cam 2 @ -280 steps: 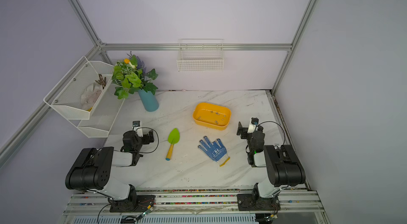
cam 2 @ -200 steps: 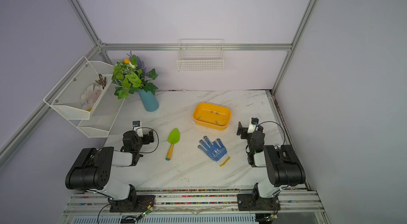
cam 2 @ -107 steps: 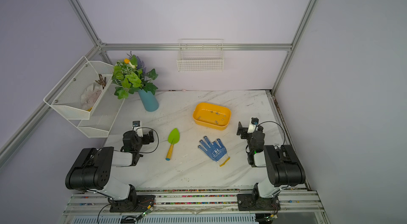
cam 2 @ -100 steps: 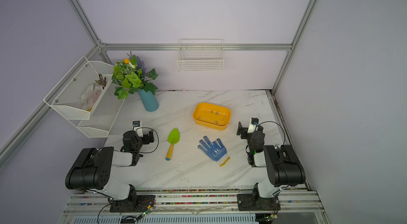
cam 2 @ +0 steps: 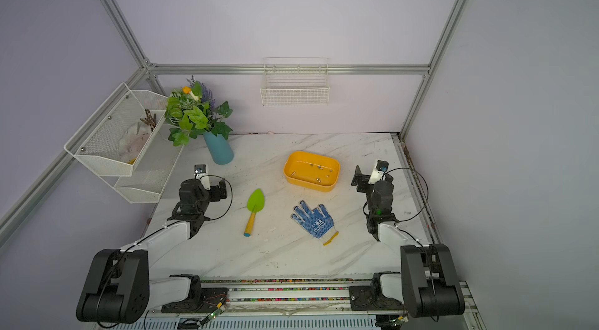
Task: Take out the screws from the storage box
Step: Pick up the distractor from the center of the board.
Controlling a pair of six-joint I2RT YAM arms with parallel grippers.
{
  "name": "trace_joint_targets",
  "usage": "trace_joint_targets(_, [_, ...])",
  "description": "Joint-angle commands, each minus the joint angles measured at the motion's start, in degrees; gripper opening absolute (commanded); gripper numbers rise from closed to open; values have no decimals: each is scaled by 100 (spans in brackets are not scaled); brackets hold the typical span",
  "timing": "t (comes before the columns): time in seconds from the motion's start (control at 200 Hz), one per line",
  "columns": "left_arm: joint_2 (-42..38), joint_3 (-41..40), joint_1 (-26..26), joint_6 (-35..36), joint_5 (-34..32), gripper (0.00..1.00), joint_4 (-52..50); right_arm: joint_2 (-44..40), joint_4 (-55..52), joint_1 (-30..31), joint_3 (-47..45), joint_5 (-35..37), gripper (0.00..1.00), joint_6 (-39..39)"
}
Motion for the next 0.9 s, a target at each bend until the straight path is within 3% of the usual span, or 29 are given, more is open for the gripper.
trace_joint_targets(0.0, [-106,1397,-597,-638,-38,100,-2943,-376,-2645,567,352,-400,94,564])
trace_joint_targets(0.13, [121,2245,-1737,-1499,-342,100,-4911,-889,-4504,1494,846,-521,93,715])
trace_joint_targets(0.3, [516,2528,-2604,-2317,-340,100,-6222,-960,-6061,2256,1063,-454,87,671])
trace_joint_targets(0.52, [725,2641,-2675,-2688,-409,98,-6782,-450,-6054,2707,961,-377,74,599])
trace_joint_targets(0.71, [1188,2562,-2678,-2773,124,94,-6590,417,-6309,2918,1363,-462,73,592])
trace_joint_targets(0.895, [1369,2573,-2680,-2756,133,91,-6488,868,-6309,2957,1442,-347,68,582])
